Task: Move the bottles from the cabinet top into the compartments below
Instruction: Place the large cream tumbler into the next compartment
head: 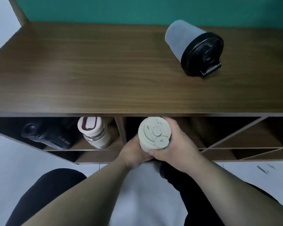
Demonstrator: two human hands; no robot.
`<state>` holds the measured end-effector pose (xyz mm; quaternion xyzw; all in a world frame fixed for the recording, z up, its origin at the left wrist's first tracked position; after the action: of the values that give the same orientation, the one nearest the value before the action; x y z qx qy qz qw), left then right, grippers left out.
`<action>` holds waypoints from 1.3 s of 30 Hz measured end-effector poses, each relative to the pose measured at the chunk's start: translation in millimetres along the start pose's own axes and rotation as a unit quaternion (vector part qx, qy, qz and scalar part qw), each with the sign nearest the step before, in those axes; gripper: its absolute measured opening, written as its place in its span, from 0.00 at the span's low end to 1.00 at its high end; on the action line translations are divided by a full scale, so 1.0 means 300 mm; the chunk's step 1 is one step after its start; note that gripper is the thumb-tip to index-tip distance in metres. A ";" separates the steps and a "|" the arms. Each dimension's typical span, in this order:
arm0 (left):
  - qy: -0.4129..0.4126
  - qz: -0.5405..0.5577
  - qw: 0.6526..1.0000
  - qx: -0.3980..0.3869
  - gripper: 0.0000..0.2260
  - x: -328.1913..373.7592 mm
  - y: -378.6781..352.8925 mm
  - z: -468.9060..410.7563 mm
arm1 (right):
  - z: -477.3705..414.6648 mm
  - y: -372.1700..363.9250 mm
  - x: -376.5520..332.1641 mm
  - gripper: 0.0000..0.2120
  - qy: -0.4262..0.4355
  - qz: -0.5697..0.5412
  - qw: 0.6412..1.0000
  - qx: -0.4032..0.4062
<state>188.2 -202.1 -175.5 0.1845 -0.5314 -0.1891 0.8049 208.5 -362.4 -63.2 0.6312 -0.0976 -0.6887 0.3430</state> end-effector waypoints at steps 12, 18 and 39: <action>0.003 0.066 0.995 0.069 0.30 -0.020 -0.058 -0.054 | -0.070 -0.067 0.054 0.36 -0.033 -0.011 0.998 0.046; 0.034 -0.058 0.990 0.125 0.31 -0.089 -0.111 -0.089 | -0.082 -0.087 0.037 0.34 -0.054 -0.041 0.995 0.069; 0.042 -0.058 0.980 0.184 0.24 -0.097 -0.146 -0.098 | -0.087 -0.110 0.030 0.40 -0.041 -0.020 0.991 0.124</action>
<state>200.2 -222.5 -230.9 0.3676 -0.5115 -0.1264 0.7663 221.8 -335.2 -94.0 0.6421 -0.1837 -0.7032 0.2438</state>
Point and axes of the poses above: each hand's wrist, its own z-axis away from the middle knuckle, its own y-axis out of the back of the hand, x = y × z, the point moved 1 cm from there along -z, towards the middle knuckle, and after that the axes turned 4 degrees about x, right-handed, at the moved point
